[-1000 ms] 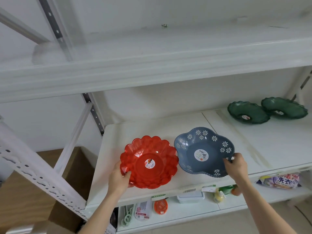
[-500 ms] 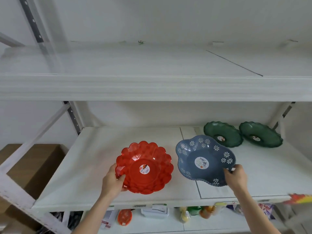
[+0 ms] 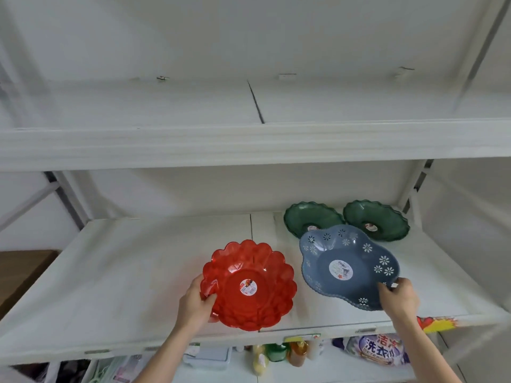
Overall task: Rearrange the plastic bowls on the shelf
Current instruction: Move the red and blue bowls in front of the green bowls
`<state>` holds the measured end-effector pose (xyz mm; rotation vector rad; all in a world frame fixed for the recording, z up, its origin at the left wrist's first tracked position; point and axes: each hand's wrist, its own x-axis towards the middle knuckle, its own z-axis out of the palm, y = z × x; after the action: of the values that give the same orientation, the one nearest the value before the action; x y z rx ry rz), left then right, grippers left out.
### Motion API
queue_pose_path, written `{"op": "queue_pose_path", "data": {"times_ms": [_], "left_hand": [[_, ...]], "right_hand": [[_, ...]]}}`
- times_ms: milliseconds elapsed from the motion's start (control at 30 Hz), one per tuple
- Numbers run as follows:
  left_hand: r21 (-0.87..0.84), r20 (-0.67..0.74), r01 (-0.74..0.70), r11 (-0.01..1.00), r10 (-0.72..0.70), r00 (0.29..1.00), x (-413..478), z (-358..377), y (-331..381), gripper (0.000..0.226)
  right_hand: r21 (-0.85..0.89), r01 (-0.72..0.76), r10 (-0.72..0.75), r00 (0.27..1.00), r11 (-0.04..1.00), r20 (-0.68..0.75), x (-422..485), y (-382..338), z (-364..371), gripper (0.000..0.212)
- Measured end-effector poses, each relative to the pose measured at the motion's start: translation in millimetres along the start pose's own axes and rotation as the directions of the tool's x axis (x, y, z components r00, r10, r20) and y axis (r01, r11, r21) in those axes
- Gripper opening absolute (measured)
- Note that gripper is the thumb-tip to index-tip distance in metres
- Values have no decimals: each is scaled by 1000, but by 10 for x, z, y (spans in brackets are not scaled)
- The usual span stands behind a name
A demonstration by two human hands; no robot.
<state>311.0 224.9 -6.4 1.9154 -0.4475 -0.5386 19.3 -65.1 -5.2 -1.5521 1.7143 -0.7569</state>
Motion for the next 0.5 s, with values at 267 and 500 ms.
{"op": "queue_pose_path", "data": {"times_ms": [267,500], "left_hand": [[34,-75,27,999,-25,997,-314,1277,340,47],[83,-41,26,996,-23,999,-487,2117,608,46]], "right_hand": [[30,53,-54,998,998,35,962,303,-778,33],[22,46,-46,998,999,30,1570,624,-1319,33]]}}
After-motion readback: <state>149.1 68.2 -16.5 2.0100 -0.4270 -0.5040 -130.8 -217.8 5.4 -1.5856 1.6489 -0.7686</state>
